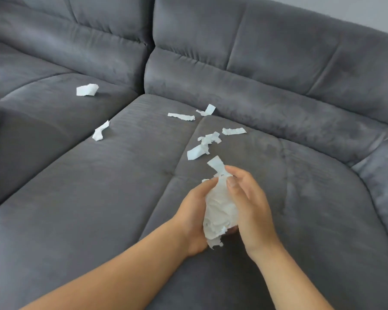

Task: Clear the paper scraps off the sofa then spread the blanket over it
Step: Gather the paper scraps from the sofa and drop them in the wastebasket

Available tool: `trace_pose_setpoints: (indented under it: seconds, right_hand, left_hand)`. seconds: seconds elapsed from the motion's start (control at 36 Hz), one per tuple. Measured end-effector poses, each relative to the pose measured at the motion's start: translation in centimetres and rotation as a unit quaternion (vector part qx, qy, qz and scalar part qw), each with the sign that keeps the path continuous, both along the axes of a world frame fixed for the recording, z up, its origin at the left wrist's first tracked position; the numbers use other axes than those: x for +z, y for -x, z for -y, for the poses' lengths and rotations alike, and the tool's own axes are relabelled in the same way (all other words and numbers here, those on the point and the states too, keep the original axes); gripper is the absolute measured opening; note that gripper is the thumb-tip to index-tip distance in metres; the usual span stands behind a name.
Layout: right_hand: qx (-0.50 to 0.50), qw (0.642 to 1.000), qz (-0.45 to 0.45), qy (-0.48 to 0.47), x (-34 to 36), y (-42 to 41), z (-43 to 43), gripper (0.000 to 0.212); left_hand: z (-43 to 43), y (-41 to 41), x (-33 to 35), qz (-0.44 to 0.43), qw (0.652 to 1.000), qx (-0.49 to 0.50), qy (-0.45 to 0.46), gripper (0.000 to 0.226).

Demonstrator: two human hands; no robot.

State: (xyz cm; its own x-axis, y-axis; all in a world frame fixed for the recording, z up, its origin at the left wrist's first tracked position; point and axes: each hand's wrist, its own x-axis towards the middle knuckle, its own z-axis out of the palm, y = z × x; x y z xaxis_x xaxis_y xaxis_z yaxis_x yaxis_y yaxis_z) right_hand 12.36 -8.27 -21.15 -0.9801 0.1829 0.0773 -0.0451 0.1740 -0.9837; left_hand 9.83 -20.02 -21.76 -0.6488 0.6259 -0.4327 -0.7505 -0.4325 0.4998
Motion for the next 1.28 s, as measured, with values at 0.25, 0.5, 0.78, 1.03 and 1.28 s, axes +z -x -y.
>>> trace_pose_setpoints:
  seconds: [0.25, 0.5, 0.78, 1.03, 1.28]
  right_hand:
    - [0.002, 0.987, 0.132, 0.087, 4.8, -4.3, 7.1, 0.033]
    - [0.179, 0.958, 0.221, -0.008, 14.5, -12.2, 12.9, 0.042]
    - [0.246, 0.941, 0.229, -0.023, 21.2, -15.3, 26.8, 0.035]
    - [0.31, 0.908, 0.266, -0.096, 20.8, -19.8, 46.1, 0.029]
    - [0.416, 0.854, 0.296, -0.096, 20.8, -26.1, 69.2, 0.022]
  left_hand:
    - [6.3, -6.0, 4.9, 0.131, 0.987, 0.084, 0.044, 0.057]
    - [13.0, -15.9, 14.0, 0.248, 0.945, 0.201, 0.068, 0.06]
    - [24.7, -21.1, 21.1, 0.29, 0.893, 0.337, 0.072, 0.054]
    - [43.4, -26.8, 20.3, 0.322, 0.858, 0.401, 0.008, 0.063]
    - [65.9, -35.6, 19.7, 0.351, 0.781, 0.515, 0.029, 0.056]
